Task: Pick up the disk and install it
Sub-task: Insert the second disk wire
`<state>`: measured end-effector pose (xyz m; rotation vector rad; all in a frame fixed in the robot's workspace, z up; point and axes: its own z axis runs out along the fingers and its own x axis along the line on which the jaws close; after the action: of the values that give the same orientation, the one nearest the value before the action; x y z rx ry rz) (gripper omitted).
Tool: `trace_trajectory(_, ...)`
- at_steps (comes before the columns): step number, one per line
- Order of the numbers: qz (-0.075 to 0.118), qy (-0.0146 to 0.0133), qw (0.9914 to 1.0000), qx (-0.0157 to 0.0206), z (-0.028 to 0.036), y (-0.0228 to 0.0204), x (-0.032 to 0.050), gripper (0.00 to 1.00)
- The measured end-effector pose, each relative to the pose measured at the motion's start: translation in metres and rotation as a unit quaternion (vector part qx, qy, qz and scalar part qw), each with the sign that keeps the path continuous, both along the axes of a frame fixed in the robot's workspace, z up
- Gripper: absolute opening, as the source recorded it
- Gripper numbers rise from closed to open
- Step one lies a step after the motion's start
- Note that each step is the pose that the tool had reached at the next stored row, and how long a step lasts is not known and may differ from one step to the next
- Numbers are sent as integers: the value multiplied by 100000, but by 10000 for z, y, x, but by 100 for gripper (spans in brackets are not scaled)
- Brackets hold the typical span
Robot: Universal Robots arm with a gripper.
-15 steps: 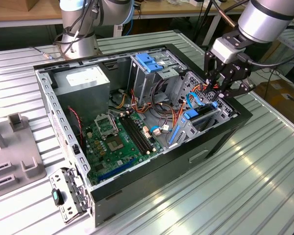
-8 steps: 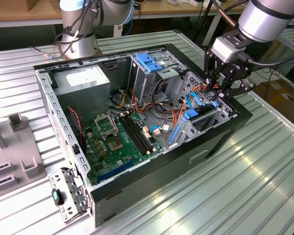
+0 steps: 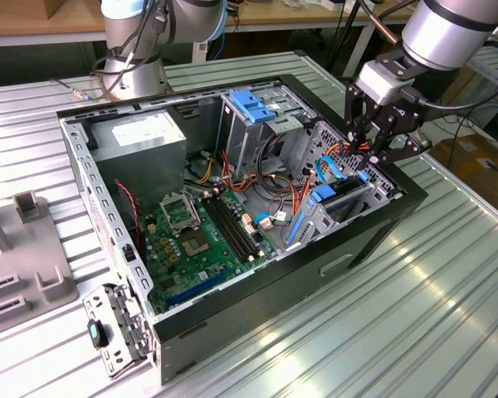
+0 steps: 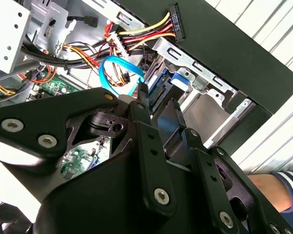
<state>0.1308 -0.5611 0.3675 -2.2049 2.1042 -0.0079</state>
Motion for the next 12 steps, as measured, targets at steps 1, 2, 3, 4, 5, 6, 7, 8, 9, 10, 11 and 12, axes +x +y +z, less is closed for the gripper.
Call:
trace_trajectory(1, -1, 1, 100000, 4, 1, 0, 0, 36)
trace_trajectory(2, -1, 2, 100000, 0, 7, 0, 0, 36)
trace_trajectory(3, -1, 2, 100000, -1, 14, 0, 0, 36)
trace_trajectory(4, -1, 1, 100000, -2, 19, 0, 0, 36)
trace_trajectory(5, -3, 1, 100000, 2, 28, 0, 0, 36)
trace_trajectory(6, -1, 1, 100000, 8, 35, 0, 0, 36)
trace_trajectory(7, -1, 1, 100000, 8, 38, 0, 0, 36)
trace_trajectory(8, -1, 1, 100000, 5, 44, 0, 0, 36)
trace_trajectory(9, 0, 1, 100000, 2, 49, 1, 0, 36)
trace_trajectory(10, 1, 0, 100000, 4, 53, 1, 0, 36)
trace_trajectory(11, 0, 1, 100000, 3, 59, 0, 0, 36)
trace_trajectory(12, -1, 1, 100000, 5, 65, 1, 1, 36)
